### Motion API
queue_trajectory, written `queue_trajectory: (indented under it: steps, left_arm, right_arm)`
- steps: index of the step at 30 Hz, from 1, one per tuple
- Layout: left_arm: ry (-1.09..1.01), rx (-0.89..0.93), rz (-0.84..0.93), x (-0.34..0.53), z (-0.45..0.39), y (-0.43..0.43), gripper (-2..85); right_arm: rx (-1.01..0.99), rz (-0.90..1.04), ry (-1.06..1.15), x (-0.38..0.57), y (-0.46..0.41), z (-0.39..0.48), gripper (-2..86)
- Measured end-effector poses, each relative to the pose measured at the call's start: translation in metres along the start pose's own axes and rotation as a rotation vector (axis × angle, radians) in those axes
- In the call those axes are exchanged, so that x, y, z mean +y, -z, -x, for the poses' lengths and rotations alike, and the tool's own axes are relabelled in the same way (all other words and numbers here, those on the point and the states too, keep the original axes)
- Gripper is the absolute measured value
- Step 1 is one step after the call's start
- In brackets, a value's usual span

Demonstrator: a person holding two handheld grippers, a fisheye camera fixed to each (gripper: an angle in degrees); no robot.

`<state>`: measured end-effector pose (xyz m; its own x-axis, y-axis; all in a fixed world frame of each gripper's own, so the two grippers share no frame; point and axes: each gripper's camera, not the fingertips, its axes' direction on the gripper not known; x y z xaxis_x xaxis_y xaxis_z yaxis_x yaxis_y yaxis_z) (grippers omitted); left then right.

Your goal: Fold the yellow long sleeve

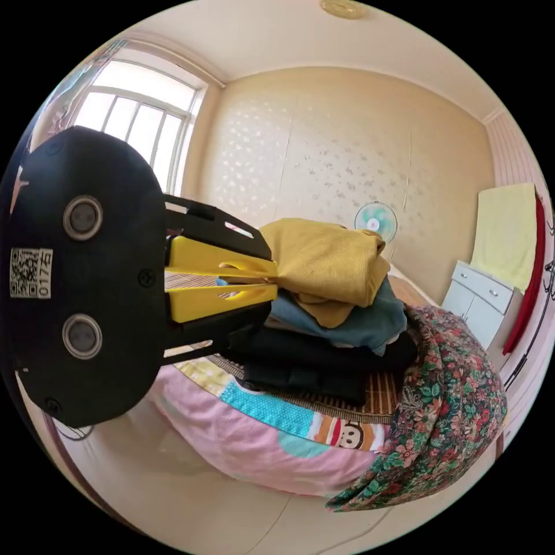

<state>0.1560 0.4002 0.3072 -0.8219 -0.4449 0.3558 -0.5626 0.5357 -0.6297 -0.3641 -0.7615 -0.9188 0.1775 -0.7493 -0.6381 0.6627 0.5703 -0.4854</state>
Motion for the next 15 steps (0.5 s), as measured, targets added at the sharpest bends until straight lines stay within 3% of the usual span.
queue_trajectory:
  steps: [3,8,13,15]
  left_arm:
    - [-0.017,-0.06,-0.051,-0.003,-0.006,-0.007,8.1]
    - [-0.125,-0.294,-0.158,-0.027,-0.039,-0.006,10.2]
    - [-0.298,-0.694,-0.481,-0.073,-0.115,0.036,14.4]
    - [-0.302,-0.759,-0.611,-0.088,-0.134,0.054,15.7]
  right_arm:
    - [0.051,0.023,0.036,0.043,0.006,-0.014,1.2]
    - [0.211,0.301,0.327,0.141,-0.014,0.015,0.6]
    - [0.119,0.521,0.438,0.233,-0.021,0.025,0.5]
    - [0.066,0.568,0.411,0.254,-0.018,0.018,0.5]
